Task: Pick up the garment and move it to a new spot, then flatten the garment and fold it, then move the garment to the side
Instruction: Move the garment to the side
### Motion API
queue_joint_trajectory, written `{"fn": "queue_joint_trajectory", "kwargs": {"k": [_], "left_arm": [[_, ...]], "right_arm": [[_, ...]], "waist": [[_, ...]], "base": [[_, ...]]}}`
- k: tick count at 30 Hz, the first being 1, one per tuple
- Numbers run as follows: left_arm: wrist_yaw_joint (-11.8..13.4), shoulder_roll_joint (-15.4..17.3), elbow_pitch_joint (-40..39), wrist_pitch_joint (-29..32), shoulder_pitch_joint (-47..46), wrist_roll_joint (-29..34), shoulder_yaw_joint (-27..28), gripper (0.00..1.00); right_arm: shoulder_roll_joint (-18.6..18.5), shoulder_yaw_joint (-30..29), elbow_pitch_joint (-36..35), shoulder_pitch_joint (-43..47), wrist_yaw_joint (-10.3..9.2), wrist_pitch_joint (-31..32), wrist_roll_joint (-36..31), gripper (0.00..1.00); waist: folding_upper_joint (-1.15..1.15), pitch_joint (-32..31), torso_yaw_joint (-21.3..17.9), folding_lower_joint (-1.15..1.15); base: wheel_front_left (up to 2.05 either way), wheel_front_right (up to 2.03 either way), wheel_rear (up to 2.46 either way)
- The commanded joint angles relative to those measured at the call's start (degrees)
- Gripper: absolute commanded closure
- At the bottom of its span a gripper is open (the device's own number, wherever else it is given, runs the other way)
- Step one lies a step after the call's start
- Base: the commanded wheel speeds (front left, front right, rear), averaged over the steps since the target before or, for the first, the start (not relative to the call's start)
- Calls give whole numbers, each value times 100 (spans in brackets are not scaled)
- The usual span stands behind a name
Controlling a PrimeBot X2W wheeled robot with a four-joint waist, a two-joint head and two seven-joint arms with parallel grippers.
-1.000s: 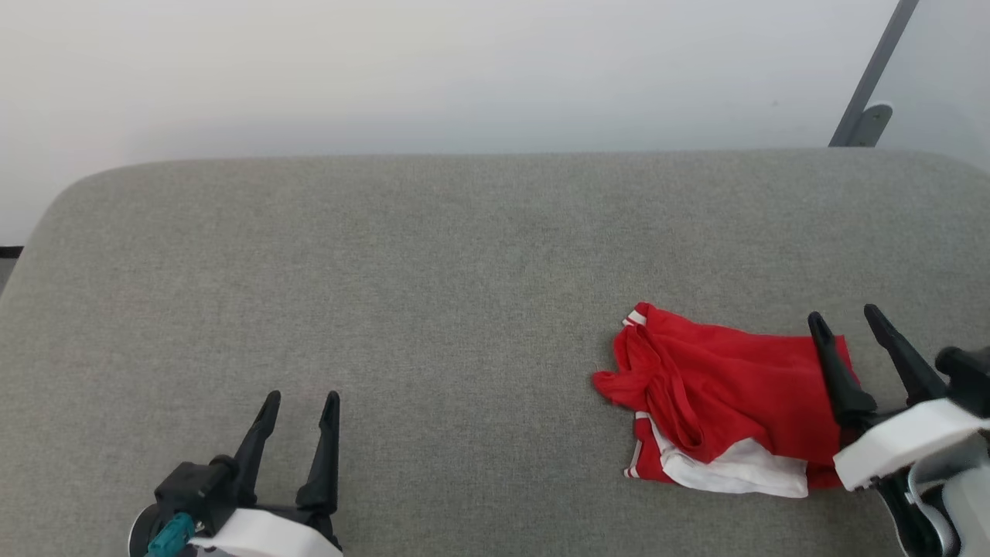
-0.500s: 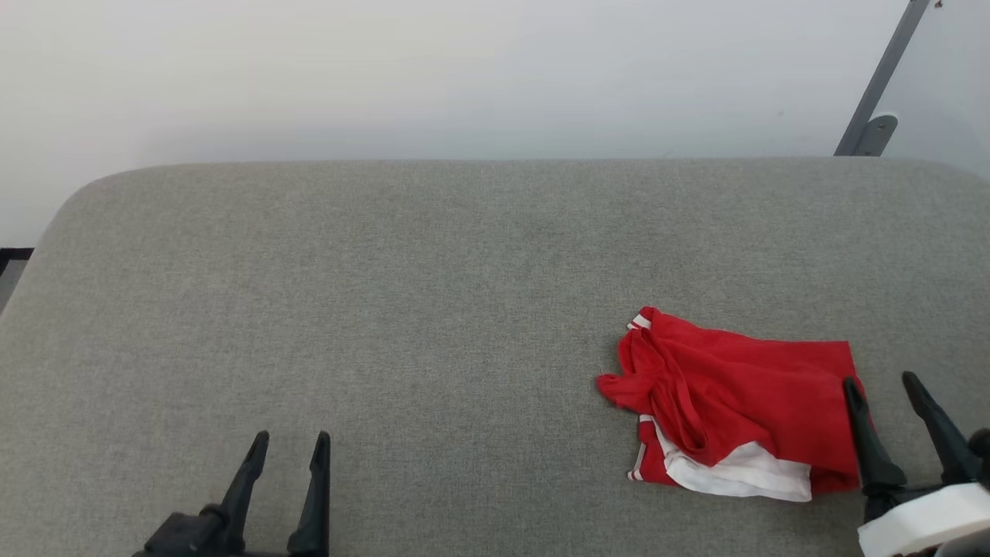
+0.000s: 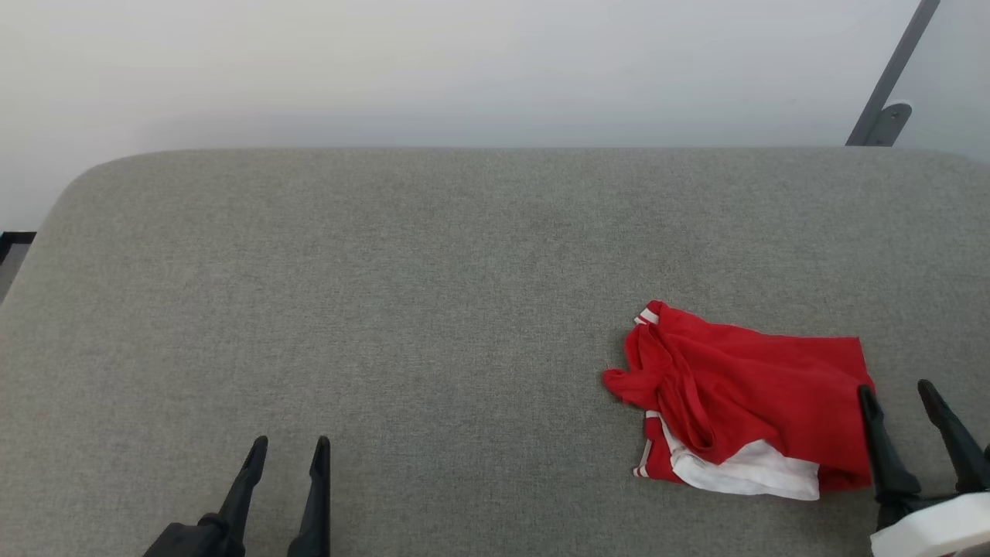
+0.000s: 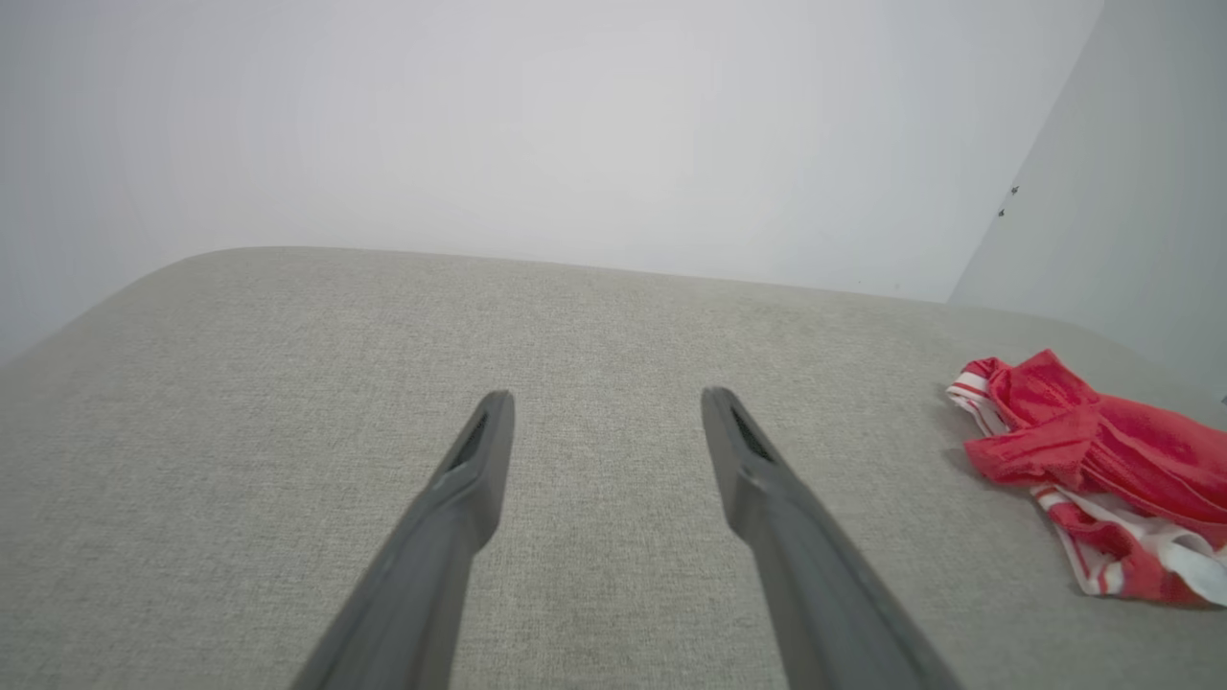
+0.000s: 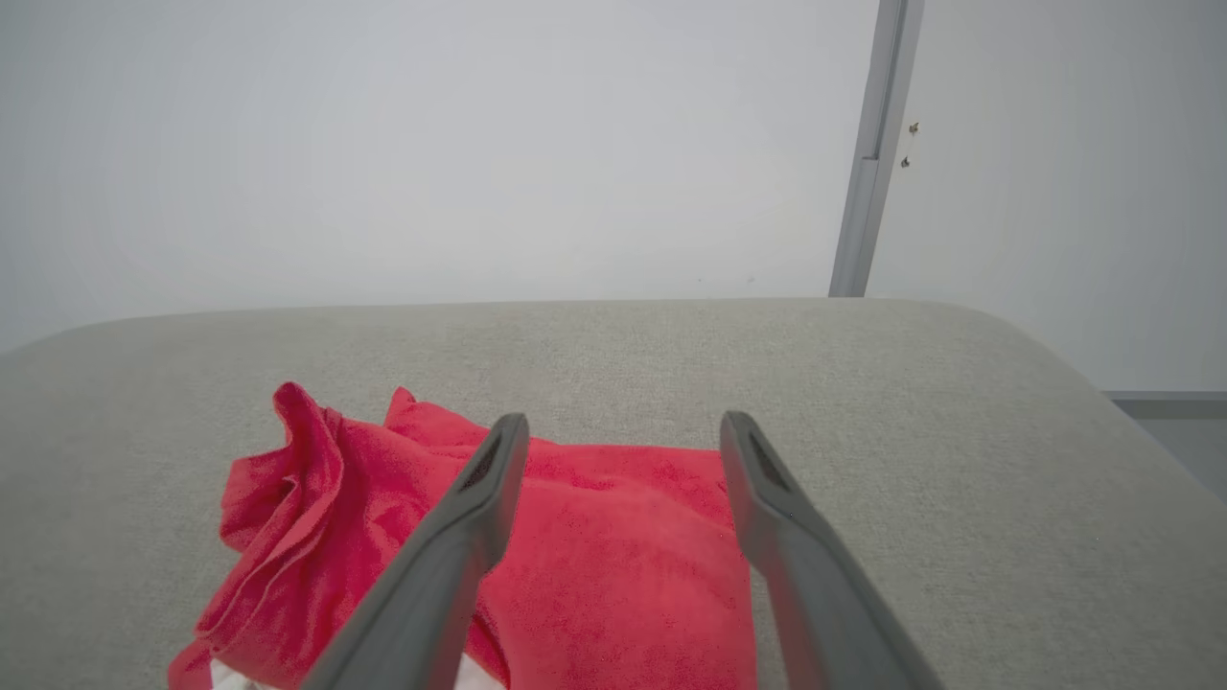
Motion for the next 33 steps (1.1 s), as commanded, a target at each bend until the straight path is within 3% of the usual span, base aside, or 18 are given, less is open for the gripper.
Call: {"fn": "queue_joint_trajectory", "kwargs": {"k": [1, 6, 16, 21, 27, 28, 30, 31, 32, 33], "left_arm": [[5, -9, -12, -28, -90, -9, -9, 0], [5, -53, 20, -28, -219, -50, -78, 0], [5, -194, 104, -28, -764, 52, -438, 0], [5, -232, 135, -28, -1043, 65, -574, 0], [5, -249, 166, -29, -1297, 117, -627, 0], [5, -251, 177, -28, -1338, 121, -631, 0], [6, -248, 200, -28, -1412, 146, -637, 0], [5, -238, 214, -28, -1450, 153, -641, 0], [5, -220, 219, -28, -1494, 154, -626, 0], [5, -207, 227, -28, -1537, 150, -641, 0]], "right_arm": [[-58, -20, 109, -125, -1, 94, 6, 0], [-307, 74, 232, -412, -1, 567, 46, 0], [-1603, 778, 271, -1350, -1, 3395, 802, 0], [-1827, 890, 444, -1614, -1, 4501, 1179, 0], [-1716, 1021, 664, -1720, -1, 4920, 1493, 0], [-1670, 1072, 705, -1733, 0, 4946, 1530, 43], [-1633, 1184, 762, -1759, 0, 4994, 1547, 65], [-1609, 1224, 786, -1774, -2, 5000, 1583, 91], [-1595, 1263, 802, -1805, -2, 5010, 1608, 100], [-1611, 1291, 811, -1831, -4, 4986, 1617, 100]], "waist": [[0, 41, -7, 0], [0, 206, -4, 0], [0, 816, 124, 0], [0, 1120, 225, 0], [0, 1427, 269, 0], [0, 1462, 255, 0], [0, 1531, 201, 0], [0, 1566, 162, 0], [0, 1603, 109, 0], [0, 1634, 68, 0]], "base": [[0, 0, 0], [0, 0, 0], [0, 0, 0], [0, 0, 0], [0, 0, 0], [0, 0, 0], [0, 0, 0], [0, 0, 0], [0, 0, 0], [0, 0, 0]]}}
